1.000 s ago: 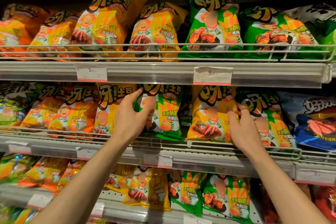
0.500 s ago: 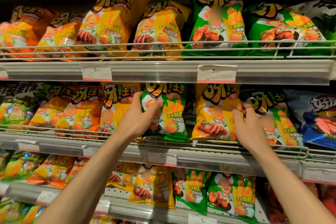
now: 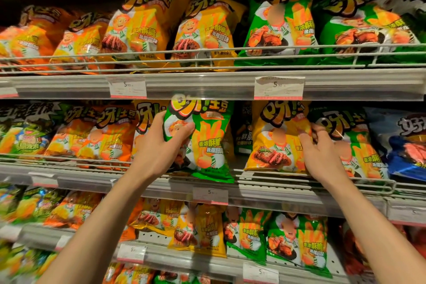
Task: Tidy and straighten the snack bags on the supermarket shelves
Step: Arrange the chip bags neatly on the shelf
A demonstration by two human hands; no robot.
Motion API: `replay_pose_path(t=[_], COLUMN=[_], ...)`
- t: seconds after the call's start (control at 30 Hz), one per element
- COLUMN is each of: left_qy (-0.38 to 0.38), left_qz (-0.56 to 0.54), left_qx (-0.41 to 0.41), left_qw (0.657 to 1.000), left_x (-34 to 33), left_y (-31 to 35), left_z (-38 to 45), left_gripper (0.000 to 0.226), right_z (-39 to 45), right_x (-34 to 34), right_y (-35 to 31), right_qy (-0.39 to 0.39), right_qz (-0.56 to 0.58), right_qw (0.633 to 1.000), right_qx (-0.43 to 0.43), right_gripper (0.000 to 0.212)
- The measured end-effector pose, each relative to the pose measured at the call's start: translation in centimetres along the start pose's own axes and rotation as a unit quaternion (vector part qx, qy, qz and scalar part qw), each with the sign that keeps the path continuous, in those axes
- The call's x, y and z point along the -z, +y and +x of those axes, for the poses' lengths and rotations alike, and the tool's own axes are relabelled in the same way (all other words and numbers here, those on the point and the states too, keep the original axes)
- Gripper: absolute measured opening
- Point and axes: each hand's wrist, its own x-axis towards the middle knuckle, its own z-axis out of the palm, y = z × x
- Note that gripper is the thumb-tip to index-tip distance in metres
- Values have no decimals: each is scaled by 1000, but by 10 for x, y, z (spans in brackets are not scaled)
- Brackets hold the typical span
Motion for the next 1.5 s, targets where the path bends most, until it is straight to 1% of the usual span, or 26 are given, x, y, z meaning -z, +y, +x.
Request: replay_pose_path(t=[0.07,0.23,0.4,0.47,0.53,0.63,0.7,0.77,0.87,1.0,1.07,1.2,1.23,1.3,1.33,1.4,1.43,1.5], left_qy=[8,38,40,41,42,43,45,46,46,45,40,34,31,24,18,4,-2,-6], left_qz=[-3,-16,-41,-48,-52,-59,-63,-61,-66,-79,-81,-94,-95,-88,-87,-96,-99,-91], left_qx=[-5,-3,11,9,8,9,7,4,5,6,9,12,13,9,9,12,15,20], left_qw=[1000,999,998,998,998,997,997,997,997,996,996,995,995,996,996,995,995,996], left_x=[4,16,24,26,28,27,26,25,24,21,19,10,6,-5,-12,-27,-36,-55], left_y=[-5,-18,-29,-32,-32,-31,-31,-30,-32,-34,-31,-21,-18,-12,-10,-4,-1,4], left_z=[-6,-13,-12,-12,-12,-12,-12,-12,-11,-12,-13,-15,-16,-17,-17,-15,-14,-12], left_gripper=[63,60,55,55,60,67,65,67,68,69,69,57,57,61,62,59,58,56], right_z=[0,1,-3,-6,-8,-9,-6,-4,0,6,7,2,-1,-10,-15,-26,-31,-35], right_x=[0,-2,-29,-46,-63,-85,-97,-105,-106,-102,-101,-96,-92,-84,-79,-67,-62,-57], right_y=[-1,-4,-17,-27,-38,-51,-53,-50,-45,-41,-40,-41,-43,-48,-51,-59,-61,-58], right_qy=[3,11,6,-1,-9,-16,-33,-71,-130,-181,-159,-43,-27,-23,-36,-84,-114,-167], right_qz=[4,7,-50,-84,-108,-103,-93,-104,-111,-60,-33,58,83,112,120,137,140,133], right_qw=[1000,1000,998,996,994,994,995,991,982,979,985,996,995,992,989,982,980,975], right_qx=[-1,-9,24,17,11,18,22,47,82,70,58,45,44,60,76,95,90,59], right_gripper=[41,45,48,40,30,28,32,41,48,50,46,24,18,15,16,22,32,68])
